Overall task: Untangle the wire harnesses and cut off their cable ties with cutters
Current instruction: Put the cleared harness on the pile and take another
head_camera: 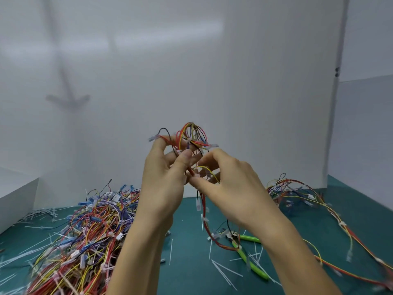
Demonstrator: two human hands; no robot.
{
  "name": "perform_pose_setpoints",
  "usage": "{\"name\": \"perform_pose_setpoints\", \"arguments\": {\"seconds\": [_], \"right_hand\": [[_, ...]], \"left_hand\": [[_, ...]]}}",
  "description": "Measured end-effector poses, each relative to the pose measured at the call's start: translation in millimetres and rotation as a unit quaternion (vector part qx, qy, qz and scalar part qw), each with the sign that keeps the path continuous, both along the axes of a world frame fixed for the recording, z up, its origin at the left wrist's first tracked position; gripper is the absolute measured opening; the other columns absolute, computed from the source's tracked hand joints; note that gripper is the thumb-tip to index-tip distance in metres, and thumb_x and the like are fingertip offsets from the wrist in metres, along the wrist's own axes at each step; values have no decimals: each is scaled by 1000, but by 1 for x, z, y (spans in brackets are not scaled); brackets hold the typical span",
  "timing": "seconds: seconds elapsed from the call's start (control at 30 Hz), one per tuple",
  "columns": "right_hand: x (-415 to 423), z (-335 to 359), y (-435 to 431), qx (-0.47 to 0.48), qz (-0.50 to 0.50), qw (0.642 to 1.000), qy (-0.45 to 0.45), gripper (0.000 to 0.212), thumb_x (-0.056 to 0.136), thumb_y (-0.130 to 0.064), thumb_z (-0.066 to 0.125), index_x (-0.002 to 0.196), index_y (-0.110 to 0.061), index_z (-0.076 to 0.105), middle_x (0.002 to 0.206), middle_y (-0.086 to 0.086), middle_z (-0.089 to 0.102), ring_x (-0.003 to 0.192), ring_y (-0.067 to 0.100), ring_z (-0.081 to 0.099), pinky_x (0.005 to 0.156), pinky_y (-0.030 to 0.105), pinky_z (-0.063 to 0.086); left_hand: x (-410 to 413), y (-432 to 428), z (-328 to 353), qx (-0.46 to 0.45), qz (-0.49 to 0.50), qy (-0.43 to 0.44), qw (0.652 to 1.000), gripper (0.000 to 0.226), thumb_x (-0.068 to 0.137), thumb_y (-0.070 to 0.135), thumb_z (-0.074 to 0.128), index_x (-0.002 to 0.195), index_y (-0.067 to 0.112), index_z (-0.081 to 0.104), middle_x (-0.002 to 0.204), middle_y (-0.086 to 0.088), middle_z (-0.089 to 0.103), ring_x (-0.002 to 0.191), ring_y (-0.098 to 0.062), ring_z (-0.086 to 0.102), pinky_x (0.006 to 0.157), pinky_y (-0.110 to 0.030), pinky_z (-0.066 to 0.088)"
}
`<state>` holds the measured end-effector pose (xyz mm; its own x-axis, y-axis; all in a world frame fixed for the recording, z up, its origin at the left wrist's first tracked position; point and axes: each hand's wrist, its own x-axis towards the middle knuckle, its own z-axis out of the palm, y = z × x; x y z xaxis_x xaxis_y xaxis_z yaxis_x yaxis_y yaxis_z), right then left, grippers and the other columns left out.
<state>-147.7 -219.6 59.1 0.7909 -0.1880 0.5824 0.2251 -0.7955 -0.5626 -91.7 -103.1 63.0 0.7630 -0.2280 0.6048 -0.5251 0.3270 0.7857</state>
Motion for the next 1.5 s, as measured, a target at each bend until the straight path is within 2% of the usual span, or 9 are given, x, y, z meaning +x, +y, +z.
{"name": "perform_pose_setpoints", "arguments": {"seconds": [0.33, 0.47, 0.57, 0.67, 0.77, 0.93, 1.1, 1.27, 1.5], "right_hand": [[-4, -1, -21, -146, 21, 957, 250, 51, 83, -49, 72, 126, -29, 54, 122, -7, 63, 105, 16, 60, 90, 35, 50], [-6, 3, -28, -10, 137, 970, 202, 88, 82, -47, 72, 153, -36, 21, 154, -14, 37, 136, 5, 41, 111, 29, 37], [-7, 9, -22, 168, 213, 959, 79, 88, 71, -60, 70, 148, -39, 33, 135, -33, 50, 126, -12, 46, 105, 21, 40], [-1, 9, -18, 244, 152, 957, -37, 58, 77, -75, 60, 119, -36, 67, 116, -24, 69, 107, -10, 60, 101, 30, 49], [7, 3, -15, 277, 91, 952, -92, 30, 90, -54, 60, 82, -30, 77, 87, -13, 76, 92, 2, 69, 92, 37, 54], [12, 0, -21, 390, 96, 910, -107, 23, 96, -10, 61, 80, -19, 75, 75, 8, 76, 68, 24, 75, 62, 28, 61], [9, 2, -32, 403, 119, 899, -123, 28, 101, -4, 50, 92, -16, 73, 82, 4, 78, 71, 21, 76, 59, 24, 59], [9, 2, -34, 382, 114, 905, -150, 30, 102, -7, 48, 93, -22, 72, 85, -1, 78, 73, 21, 76, 60, 24, 59], [9, 2, -40, 432, 99, 880, -170, 25, 102, -9, 50, 96, -18, 72, 88, 3, 78, 73, 26, 76, 62, 29, 61]], "left_hand": [[10, 15, 6, -166, -65, 17, 984, 19, 102, 0, 40, 94, 17, 44, 112, -12, 73, 103, -30, 71, 73, -37, 61], [19, 23, 2, -100, -42, -13, 994, 22, 102, -2, 40, 94, 18, 47, 111, -7, 74, 102, -27, 72, 69, -31, 61], [22, 18, -4, -10, -44, -49, 998, 22, 99, -4, 46, 94, 16, 51, 108, -3, 76, 104, -25, 72, 81, -38, 61], [23, 10, -10, 106, -2, -132, 986, 28, 93, -5, 58, 96, 24, 60, 98, 7, 76, 102, -13, 71, 86, -28, 58], [23, 5, -15, 237, 68, -216, 945, 47, 86, -4, 68, 93, 42, 66, 95, 23, 73, 94, 8, 67, 84, -13, 51], [25, 4, -15, 328, 133, -292, 888, 28, 74, 17, 83, 97, 33, 76, 105, 34, 67, 103, 6, 62, 89, -25, 49], [28, 8, -22, 269, 79, -177, 943, 24, 68, 29, 88, 79, 30, 67, 98, 15, 62, 99, -1, 60, 83, -33, 56], [30, 9, -26, 277, -21, -32, 960, 61, 56, 40, 93, 94, 26, 48, 109, 3, 65, 89, -12, 70, 75, -34, 60], [34, 21, -28, 436, -94, -17, 895, 29, 79, 38, 79, 93, 13, 75, 85, -4, 77, 78, -12, 72, 72, -30, 54]]}}
